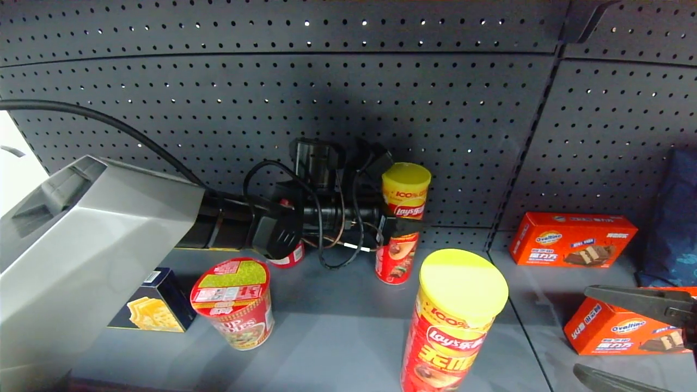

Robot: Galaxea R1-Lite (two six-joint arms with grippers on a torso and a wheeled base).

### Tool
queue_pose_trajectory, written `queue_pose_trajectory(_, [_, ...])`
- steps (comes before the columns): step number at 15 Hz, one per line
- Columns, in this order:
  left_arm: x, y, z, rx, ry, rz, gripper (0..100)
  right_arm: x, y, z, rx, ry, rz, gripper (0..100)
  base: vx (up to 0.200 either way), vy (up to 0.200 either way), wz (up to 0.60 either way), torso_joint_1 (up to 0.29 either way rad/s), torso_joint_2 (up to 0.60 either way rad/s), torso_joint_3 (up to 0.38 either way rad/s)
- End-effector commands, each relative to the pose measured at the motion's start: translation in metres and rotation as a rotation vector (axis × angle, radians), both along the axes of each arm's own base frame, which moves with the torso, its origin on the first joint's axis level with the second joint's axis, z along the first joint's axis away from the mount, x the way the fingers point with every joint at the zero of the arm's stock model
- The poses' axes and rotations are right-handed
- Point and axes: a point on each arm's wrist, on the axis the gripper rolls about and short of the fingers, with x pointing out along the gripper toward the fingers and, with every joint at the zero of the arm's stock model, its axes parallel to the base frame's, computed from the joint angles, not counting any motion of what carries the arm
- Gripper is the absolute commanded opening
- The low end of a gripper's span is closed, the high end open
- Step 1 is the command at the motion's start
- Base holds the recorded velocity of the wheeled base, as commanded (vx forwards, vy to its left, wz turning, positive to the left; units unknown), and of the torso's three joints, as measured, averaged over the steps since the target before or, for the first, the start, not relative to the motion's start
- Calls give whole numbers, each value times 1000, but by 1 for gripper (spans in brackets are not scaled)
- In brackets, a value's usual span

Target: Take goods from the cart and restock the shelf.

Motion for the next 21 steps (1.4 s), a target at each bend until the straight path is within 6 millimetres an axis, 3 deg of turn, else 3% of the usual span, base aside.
queue_pose_trajectory(1, [-2,-3,-1,2,3,-4,100,0,0,0,0,-1,0,100,0,0,0,0,0,0])
queue_pose_trajectory(5, [-4,1,1,4,5,1,100,0,0,-4,-9,11,3,100,0,0,0,0,0,0])
queue_pose_trajectory(9, [-22,25,13,20,-16,20,100,-1,0,-11,-22,34,21,100,0,0,0,0,0,0])
queue_pose_trajectory(15, [-59,67,46,9,-45,70,100,1,-1,-16,-32,49,3,100,0,0,0,0,0,0])
queue_pose_trajectory(19, [-85,89,54,18,-40,113,100,8,4,-17,-54,62,0,100,0,0,0,0,0,0])
queue_pose_trajectory(21, [-112,110,61,30,-34,196,100,16,10,-25,-99,109,-29,100,0,0,0,0,0,0])
